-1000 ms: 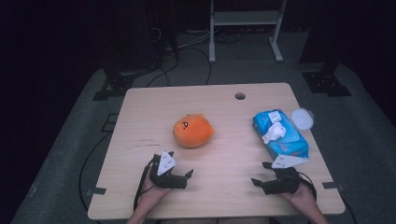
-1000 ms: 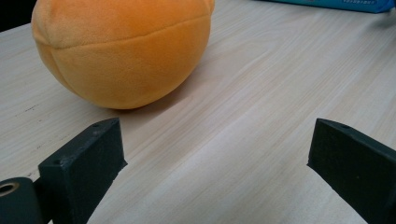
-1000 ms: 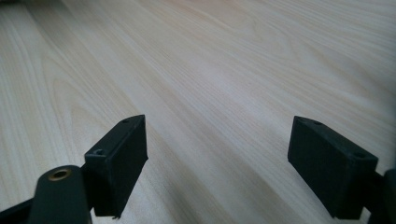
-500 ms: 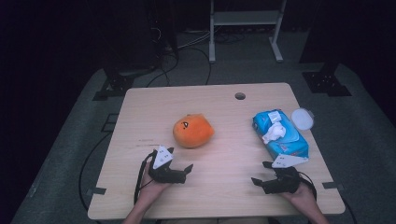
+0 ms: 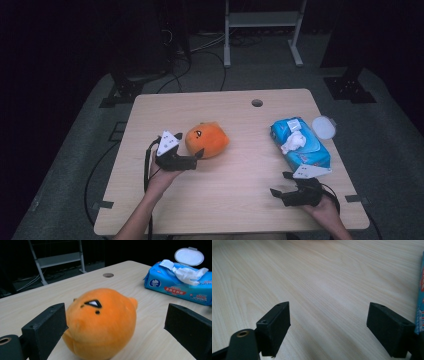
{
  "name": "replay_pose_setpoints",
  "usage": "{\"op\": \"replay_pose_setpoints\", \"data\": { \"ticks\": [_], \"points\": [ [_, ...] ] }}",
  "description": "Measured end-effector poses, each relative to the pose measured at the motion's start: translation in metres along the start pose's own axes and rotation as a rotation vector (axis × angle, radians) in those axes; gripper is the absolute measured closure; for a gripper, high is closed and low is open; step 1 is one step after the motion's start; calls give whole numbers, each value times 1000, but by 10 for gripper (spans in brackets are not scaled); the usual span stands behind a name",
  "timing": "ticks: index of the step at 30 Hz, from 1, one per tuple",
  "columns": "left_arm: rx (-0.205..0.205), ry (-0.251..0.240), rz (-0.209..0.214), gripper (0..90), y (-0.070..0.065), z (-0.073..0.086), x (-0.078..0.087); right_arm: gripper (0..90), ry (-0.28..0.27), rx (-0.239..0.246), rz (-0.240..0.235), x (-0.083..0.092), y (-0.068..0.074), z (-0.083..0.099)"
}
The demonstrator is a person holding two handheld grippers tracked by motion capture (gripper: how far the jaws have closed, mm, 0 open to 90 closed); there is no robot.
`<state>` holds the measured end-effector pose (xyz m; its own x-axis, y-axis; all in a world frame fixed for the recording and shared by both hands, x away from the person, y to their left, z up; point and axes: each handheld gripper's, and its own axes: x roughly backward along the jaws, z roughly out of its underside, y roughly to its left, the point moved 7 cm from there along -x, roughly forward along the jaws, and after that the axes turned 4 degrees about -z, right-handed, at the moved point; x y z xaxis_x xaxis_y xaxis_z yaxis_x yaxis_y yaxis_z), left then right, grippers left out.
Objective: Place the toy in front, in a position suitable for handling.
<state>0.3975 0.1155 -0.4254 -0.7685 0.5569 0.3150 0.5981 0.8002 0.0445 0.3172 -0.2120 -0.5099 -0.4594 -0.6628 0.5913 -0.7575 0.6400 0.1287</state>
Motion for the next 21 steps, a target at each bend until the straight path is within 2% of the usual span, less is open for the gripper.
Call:
{"op": "replay_pose_setpoints", "data": {
  "ticks": [5,8,11,12,14,17,20,21],
  "points": [
    [33,0,5,36,12,-13,-11,179,-11,1,-2,3,1,-1],
    [49,17,4,36,19,-15,-20,179,-7,7,-4,2,1,-1],
    [84,30,7,36,25,-14,-31,178,-4,15,-4,2,1,-1],
    [84,30,7,36,25,-14,-31,178,-4,15,-4,2,1,-1],
    [93,48,7,37,27,-13,-42,178,-7,19,-8,3,2,-1],
    [68,78,-1,37,28,-13,-53,178,0,21,-8,2,2,0],
    [75,96,3,37,29,-12,-61,178,-3,22,-14,2,3,-1],
    [76,120,5,37,30,-9,-67,178,-11,29,-18,3,5,-2]
  ]
}}
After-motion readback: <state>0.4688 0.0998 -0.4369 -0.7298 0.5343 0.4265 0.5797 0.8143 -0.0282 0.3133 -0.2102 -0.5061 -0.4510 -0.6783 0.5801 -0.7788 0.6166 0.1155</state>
